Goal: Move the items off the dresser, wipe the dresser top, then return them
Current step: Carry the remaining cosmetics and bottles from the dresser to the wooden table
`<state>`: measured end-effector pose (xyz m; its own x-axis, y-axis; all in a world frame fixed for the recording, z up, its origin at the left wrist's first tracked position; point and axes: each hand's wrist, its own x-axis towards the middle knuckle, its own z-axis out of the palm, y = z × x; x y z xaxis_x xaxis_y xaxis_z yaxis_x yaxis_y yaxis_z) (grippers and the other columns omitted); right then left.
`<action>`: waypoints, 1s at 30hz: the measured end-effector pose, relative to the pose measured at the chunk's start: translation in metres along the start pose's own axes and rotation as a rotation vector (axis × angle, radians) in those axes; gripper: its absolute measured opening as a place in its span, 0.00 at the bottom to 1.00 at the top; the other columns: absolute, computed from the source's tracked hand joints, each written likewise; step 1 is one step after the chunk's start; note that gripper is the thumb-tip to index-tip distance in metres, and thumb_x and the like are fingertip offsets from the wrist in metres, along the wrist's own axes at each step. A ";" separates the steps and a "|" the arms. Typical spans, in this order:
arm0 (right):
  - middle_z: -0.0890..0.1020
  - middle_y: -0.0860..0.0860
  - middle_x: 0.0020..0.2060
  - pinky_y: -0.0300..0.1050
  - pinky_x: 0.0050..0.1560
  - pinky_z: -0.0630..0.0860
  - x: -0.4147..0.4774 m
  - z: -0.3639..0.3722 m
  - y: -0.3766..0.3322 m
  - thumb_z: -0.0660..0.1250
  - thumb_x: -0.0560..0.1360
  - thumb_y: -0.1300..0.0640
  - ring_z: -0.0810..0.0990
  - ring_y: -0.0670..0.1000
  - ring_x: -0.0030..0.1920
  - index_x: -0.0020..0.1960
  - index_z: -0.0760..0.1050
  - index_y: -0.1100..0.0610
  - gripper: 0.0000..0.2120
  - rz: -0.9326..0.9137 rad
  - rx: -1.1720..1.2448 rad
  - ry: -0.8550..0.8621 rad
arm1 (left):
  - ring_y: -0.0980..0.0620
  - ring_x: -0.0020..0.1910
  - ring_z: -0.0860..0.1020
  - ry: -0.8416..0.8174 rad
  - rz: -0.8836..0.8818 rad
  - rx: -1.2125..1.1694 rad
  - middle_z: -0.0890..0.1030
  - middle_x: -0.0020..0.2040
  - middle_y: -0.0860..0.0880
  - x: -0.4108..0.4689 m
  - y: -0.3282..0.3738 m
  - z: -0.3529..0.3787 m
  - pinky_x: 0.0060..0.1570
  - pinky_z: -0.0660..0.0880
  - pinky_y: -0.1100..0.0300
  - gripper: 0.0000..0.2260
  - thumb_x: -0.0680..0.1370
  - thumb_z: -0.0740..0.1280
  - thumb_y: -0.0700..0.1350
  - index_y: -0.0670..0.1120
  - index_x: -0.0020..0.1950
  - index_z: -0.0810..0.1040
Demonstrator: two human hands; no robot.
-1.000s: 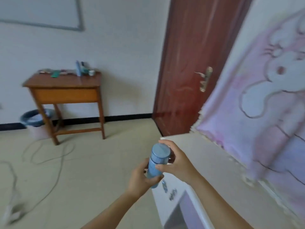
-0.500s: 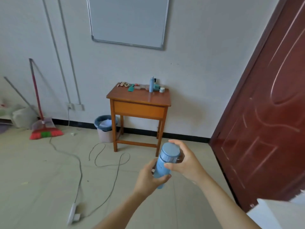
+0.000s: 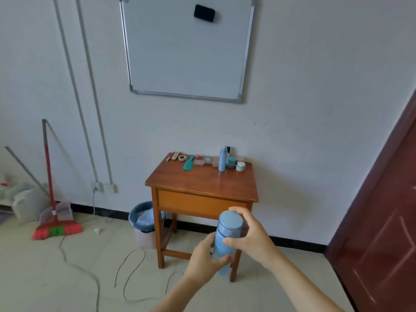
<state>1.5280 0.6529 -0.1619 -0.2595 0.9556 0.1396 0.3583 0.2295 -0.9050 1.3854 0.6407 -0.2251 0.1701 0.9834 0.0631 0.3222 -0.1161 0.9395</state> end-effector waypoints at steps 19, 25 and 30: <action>0.71 0.36 0.52 0.25 0.47 0.71 0.365 0.040 0.078 0.74 0.65 0.64 0.71 0.38 0.54 0.59 0.64 0.46 0.30 0.100 -0.071 0.160 | 0.53 0.58 0.72 -0.129 -0.033 0.269 0.76 0.60 0.53 0.366 -0.119 -0.134 0.59 0.73 0.53 0.25 0.71 0.69 0.56 0.52 0.65 0.69; 0.73 0.41 0.51 0.40 0.53 0.73 0.411 -0.014 0.134 0.74 0.66 0.65 0.73 0.46 0.54 0.59 0.66 0.49 0.28 0.230 -0.021 0.389 | 0.50 0.75 0.50 -0.161 -0.122 0.558 0.55 0.76 0.51 0.438 -0.153 -0.116 0.72 0.54 0.50 0.25 0.79 0.56 0.56 0.52 0.75 0.54; 0.73 0.45 0.52 0.42 0.50 0.72 0.452 -0.068 0.178 0.74 0.66 0.65 0.74 0.48 0.53 0.60 0.66 0.50 0.28 0.287 -0.056 0.449 | 0.49 0.75 0.42 -0.182 -0.181 0.772 0.46 0.77 0.50 0.486 -0.179 -0.101 0.73 0.46 0.51 0.25 0.80 0.50 0.56 0.53 0.76 0.48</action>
<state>1.5354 1.1386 -0.2321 0.2611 0.9635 0.0591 0.4089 -0.0549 -0.9109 1.3165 1.1538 -0.3281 0.1817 0.9657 -0.1858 0.8991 -0.0866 0.4290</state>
